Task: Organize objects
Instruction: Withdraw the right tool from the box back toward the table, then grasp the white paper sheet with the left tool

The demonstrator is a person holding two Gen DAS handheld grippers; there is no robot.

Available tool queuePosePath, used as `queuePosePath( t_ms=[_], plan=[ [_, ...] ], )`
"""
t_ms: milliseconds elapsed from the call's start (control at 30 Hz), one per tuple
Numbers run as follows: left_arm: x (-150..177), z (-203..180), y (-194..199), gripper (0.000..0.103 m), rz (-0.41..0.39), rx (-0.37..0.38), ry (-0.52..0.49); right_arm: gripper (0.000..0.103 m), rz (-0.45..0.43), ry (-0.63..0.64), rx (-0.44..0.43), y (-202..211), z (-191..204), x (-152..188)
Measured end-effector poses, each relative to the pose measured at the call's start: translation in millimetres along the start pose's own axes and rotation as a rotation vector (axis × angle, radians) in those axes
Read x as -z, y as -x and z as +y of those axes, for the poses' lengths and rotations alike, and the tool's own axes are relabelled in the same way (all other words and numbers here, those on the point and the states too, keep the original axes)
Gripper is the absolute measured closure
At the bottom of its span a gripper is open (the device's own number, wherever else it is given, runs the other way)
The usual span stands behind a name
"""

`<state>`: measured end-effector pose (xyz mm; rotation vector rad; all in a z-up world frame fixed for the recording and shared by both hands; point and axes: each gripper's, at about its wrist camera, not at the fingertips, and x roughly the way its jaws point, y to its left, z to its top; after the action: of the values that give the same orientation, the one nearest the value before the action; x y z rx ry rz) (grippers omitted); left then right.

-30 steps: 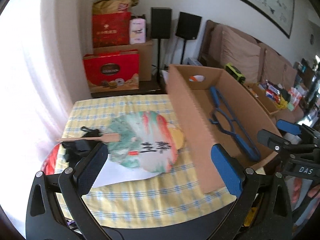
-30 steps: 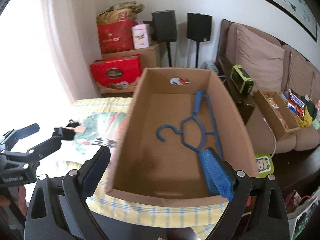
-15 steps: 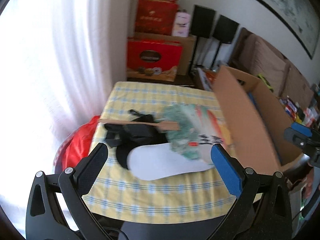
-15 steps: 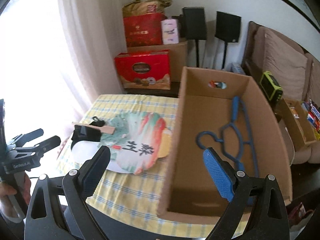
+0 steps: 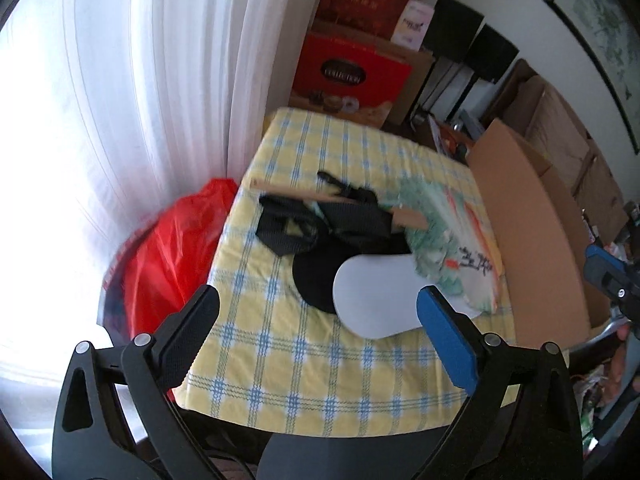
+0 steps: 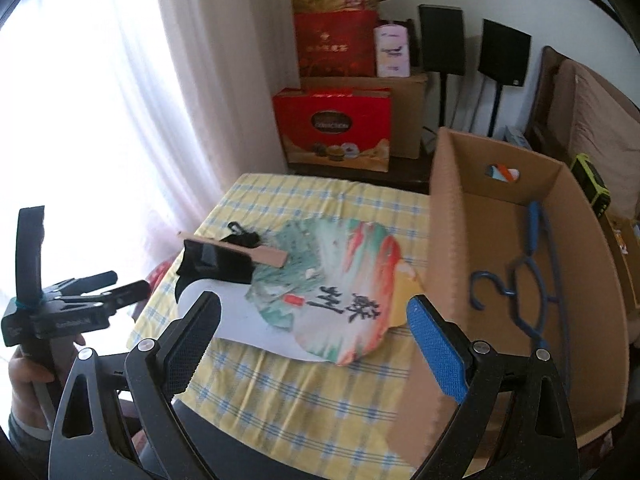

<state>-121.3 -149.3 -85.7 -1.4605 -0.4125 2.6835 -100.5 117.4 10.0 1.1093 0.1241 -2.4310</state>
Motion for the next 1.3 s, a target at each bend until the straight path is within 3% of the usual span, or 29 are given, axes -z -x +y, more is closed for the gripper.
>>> queuePosePath(
  t_ms=[133,233,400,700,1100,1300],
  plan=[
    [7.5,1.7,-16.1,0.019,0.053,0.078,0.017,0.011,0.000,0.013,-0.011,-11.9,11.8,6.8],
    [13.4,0.7,-28.3,0.027,0.092,0.109,0.031,0.020,0.016,0.007,-0.036,-23.0,18.2,16.4],
    [20.2,-2.6,-42.1,0.031,0.125,0.131,0.049,0.040,0.058,0.030,-0.048,-41.7,29.1,34.5],
    [21.8,0.7,-50.9,0.032,0.127,0.178,0.102,0.040,0.105,0.011,-0.084,-64.4,33.8,53.5],
    [21.3,-2.3,-54.9,0.084,0.140,0.142,0.116,0.040,0.118,0.004,-0.072,-72.3,29.0,57.5],
    [32.1,-5.0,-44.3,0.087,0.153,0.167,0.106,0.040,0.131,-0.007,-0.078,-75.1,28.2,61.6]
  ],
)
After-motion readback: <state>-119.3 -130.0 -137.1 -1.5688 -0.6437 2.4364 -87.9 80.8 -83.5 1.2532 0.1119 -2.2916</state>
